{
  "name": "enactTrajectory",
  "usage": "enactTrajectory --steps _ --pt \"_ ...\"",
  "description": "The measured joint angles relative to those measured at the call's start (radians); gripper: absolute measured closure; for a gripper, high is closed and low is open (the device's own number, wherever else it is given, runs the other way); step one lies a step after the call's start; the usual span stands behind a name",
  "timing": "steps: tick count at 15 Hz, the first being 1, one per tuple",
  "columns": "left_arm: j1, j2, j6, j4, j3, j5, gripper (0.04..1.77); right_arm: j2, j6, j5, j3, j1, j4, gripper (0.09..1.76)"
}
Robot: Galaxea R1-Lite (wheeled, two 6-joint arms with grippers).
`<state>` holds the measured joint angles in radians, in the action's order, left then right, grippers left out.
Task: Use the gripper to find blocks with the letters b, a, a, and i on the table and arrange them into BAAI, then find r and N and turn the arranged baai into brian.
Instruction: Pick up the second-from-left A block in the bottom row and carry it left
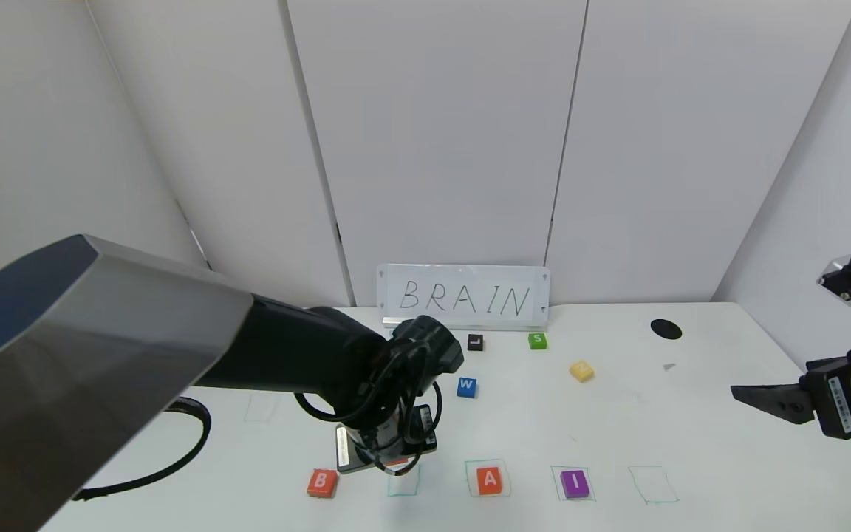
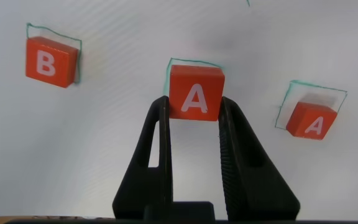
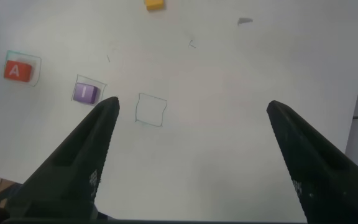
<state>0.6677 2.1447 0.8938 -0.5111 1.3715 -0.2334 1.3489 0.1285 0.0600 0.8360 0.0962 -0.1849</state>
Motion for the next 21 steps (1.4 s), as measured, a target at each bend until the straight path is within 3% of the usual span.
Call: enactTrajectory --steps 4,8,13,21 --pt "-0.076 -0.12 -0.297 -0.037 -0.078 0.119 1.31 -0.006 0.0 0.0 0.0 -0.001 -0.001 0.14" --pt "-0.193 -0.2 -0.489 -0.036 -0.146 0.144 1.31 -0.014 0.0 0.001 -0.002 0.001 -0.001 0.14" --pt "-0.336 -0.233 -0.664 -0.029 -0.172 0.167 1.31 -0.016 0.001 0.002 -0.003 0.001 0.0 0.14" --pt "-0.531 -0.141 -0.8 0.051 -0.143 0.177 1.31 -0.021 0.006 0.003 -0.003 0.001 -0.002 0.14"
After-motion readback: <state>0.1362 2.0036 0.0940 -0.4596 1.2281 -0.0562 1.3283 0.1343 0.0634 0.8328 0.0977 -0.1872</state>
